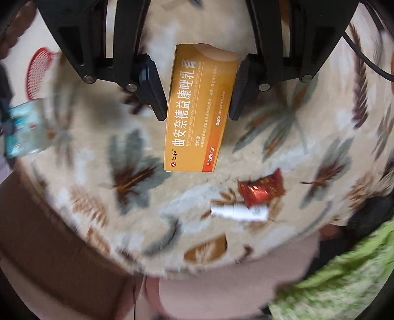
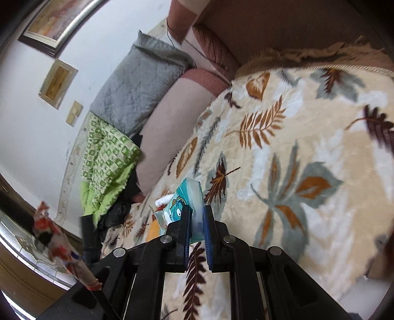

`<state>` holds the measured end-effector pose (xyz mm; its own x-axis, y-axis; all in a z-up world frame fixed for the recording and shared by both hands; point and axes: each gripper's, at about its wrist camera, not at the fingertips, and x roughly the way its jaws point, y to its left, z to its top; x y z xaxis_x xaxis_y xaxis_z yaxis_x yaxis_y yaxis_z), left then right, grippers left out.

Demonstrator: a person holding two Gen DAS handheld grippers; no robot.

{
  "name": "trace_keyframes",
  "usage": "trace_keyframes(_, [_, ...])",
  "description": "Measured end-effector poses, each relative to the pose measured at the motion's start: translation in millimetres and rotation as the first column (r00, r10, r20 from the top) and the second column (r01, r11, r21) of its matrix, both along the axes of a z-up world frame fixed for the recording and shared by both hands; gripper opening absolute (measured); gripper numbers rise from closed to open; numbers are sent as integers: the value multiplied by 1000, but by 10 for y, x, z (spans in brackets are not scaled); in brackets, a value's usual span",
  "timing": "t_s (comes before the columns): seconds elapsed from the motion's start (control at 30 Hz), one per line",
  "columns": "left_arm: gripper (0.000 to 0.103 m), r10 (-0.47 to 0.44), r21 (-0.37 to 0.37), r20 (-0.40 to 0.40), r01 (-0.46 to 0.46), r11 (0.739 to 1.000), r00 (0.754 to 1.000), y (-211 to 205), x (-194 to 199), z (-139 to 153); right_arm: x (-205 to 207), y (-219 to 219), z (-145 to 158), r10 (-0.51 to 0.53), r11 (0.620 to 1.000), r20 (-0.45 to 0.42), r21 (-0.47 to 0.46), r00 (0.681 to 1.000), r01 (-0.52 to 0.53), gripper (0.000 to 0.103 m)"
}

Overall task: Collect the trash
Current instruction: 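Lift the orange box and tissue pack and carry them toward the red wastebasket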

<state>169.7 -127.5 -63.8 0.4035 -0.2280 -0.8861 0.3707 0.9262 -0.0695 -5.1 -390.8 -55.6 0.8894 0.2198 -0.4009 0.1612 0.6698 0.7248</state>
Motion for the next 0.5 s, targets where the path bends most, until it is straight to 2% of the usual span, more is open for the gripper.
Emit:
trace_keyframes(0.07, [50, 33, -72, 48, -29, 997, 998, 47, -372, 281, -202, 43, 115, -8, 1000, 26, -17, 1000, 9, 11])
trace_keyframes(0.13, [51, 65, -135, 74, -54, 989, 995, 76, -640, 421, -393, 101, 227, -8, 999, 52, -45, 999, 10, 11])
trace_keyframes(0.27, [51, 161, -303, 90, -127, 944, 983, 193, -1208, 396, -748, 254, 440, -3, 992, 87, -122, 996, 14, 11])
trace_keyframes(0.3, [51, 171, -322, 94, -133, 937, 981, 200, -1288, 378, -809, 283, 470, -3, 990, 90, -137, 996, 15, 11])
trace_keyframes(0.33, [50, 180, -330, 104, -137, 934, 978, 187, -1391, 343, -883, 307, 506, -3, 988, 91, -153, 996, 17, 11])
trace_keyframes(0.4, [50, 190, -288, 161, -138, 948, 968, 170, -1557, 334, -1025, 345, 586, -10, 981, 91, -190, 996, 27, 11])
trace_keyframes(0.5, [51, 193, -274, 228, -127, 953, 954, 145, -1673, 399, -1165, 374, 657, -22, 975, 91, -220, 996, 41, 11])
